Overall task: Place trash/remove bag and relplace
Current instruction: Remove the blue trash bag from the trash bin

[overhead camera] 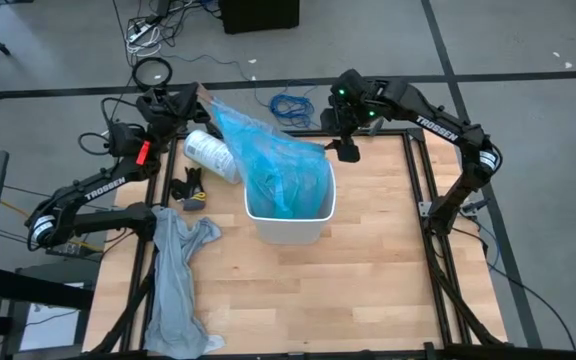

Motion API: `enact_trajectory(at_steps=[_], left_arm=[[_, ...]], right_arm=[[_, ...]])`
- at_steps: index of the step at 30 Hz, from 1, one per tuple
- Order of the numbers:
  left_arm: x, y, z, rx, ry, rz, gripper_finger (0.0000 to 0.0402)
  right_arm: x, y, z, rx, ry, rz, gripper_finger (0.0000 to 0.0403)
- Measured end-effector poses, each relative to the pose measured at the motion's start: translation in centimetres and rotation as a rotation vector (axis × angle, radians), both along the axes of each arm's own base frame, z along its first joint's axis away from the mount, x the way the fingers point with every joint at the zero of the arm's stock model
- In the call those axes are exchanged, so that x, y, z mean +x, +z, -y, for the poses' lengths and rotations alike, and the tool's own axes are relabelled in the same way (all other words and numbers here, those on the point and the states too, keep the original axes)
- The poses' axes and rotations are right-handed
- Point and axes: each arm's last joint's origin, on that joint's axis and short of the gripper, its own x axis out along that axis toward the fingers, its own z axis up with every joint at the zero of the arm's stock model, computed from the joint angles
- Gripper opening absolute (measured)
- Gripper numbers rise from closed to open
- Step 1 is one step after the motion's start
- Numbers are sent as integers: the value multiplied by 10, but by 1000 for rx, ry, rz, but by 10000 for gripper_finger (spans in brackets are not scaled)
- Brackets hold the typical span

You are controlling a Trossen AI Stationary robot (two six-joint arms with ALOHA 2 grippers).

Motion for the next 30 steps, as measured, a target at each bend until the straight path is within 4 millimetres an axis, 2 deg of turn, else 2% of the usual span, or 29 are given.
enact_trajectory(at_steps=[5,12,21,24,27,30], left_arm=[[0,0,0,-3,4,2,6],[0,0,0,-3,5,3,6],[0,0,-1,-8,21,-1,6],[0,-1,-1,-11,21,-4,6],[0,-1,-1,-11,21,-4,6],[0,-1,-1,-11,21,-4,6]], right_arm=[[2,0,-3,-28,20,-2,220],[4,1,-8,15,109,30,167],[11,2,-19,-24,225,51,151],[15,4,-21,-55,231,77,105],[17,5,-20,-98,214,80,28],[18,6,-18,-145,174,73,9]])
